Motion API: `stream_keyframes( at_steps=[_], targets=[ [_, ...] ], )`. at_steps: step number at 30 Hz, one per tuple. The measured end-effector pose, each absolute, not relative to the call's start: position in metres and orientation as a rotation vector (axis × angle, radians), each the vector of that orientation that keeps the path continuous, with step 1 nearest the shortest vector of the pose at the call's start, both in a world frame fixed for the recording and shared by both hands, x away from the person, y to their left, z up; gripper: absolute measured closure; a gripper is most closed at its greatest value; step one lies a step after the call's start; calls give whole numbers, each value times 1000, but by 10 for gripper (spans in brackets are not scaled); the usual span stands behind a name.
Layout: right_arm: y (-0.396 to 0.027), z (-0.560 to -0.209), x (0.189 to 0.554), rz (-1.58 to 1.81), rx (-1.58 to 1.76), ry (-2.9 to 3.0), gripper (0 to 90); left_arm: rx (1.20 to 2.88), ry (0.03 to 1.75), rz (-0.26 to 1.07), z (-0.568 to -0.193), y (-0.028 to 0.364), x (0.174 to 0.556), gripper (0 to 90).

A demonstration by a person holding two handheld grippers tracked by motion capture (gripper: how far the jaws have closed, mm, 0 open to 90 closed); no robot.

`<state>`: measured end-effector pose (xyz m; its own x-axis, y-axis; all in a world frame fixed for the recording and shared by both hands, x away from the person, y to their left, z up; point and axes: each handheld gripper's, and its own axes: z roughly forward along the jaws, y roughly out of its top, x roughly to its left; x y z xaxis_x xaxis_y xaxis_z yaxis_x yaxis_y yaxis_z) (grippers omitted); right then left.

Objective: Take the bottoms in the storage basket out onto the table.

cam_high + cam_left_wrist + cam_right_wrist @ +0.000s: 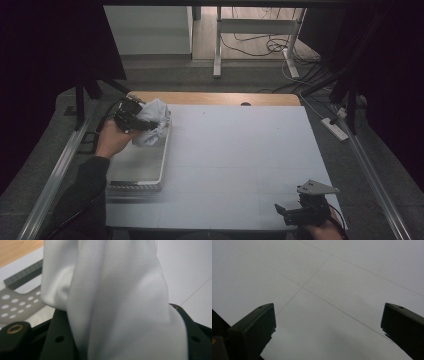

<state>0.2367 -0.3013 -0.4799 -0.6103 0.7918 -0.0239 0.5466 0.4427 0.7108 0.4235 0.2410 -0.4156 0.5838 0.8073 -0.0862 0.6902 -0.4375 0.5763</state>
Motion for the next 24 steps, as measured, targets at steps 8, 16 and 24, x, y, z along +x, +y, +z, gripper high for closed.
stream_keyframes(
  at_steps=[8,16,24],
  targets=[
    [-301,-480,237,964,1138,2346,2,2244,1146,285,-405,228,422,530],
    [-301,-480,237,963,1137,2347,2,2253,1098,310,-394,213,420,527],
    [-301,-480,237,965,1137,2347,2,2256,1061,308,-388,199,422,525]
  ],
)
